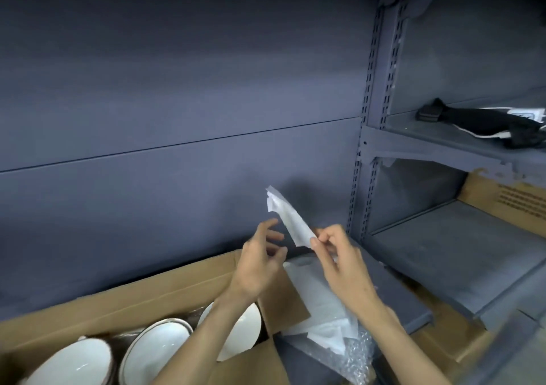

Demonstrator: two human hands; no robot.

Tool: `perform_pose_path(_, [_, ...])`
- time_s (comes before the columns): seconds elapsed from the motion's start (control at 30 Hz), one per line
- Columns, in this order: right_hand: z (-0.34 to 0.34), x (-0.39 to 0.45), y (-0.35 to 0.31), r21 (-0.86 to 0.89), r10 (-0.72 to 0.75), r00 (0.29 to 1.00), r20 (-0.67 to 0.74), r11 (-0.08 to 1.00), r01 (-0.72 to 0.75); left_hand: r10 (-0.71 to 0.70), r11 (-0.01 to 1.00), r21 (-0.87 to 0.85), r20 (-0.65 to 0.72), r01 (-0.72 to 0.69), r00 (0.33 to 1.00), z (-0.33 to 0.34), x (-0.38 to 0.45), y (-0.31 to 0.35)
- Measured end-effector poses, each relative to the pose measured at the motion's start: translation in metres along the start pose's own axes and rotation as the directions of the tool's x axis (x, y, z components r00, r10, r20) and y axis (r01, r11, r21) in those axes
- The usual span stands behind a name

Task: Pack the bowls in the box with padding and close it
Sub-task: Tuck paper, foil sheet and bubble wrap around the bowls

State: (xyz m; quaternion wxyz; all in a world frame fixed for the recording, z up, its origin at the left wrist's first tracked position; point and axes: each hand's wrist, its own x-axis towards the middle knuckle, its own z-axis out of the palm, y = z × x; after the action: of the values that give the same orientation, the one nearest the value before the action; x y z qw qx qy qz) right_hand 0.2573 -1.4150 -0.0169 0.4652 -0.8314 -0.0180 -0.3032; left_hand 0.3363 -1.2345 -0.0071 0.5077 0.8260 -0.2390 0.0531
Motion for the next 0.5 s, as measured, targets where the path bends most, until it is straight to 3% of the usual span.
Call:
perform_pose_path(0.13, [0.037,-0.006,-0.045,0.144,-0.097,0.990,0.098,0.986,0.083,0.002,0.993,-0.113,-0.195,-0.024,0.981,-0.058,-0.031,0.003])
perform_pose_path(0.23, [0.070,-0.019,-0.072,0.220,-0.127,0.970,0.209,0.972,0.080,-0.087,0.986,-0.161,-0.320,0.037,0.943,-0.107,-0.060,-0.007])
perform_pose_path(0.37, [0.113,-0.040,-0.107,0.327,-0.157,0.932,0.327,0.944,0.044,-0.293,0.948,-0.243,-0.410,0.206,0.864,-0.162,-0.109,-0.038])
perform_pose_path(0.5, [0.154,-0.055,-0.143,0.482,-0.228,0.892,0.389,0.876,0.014,-0.415,0.882,-0.406,-0.429,0.239,0.803,-0.200,-0.153,-0.062])
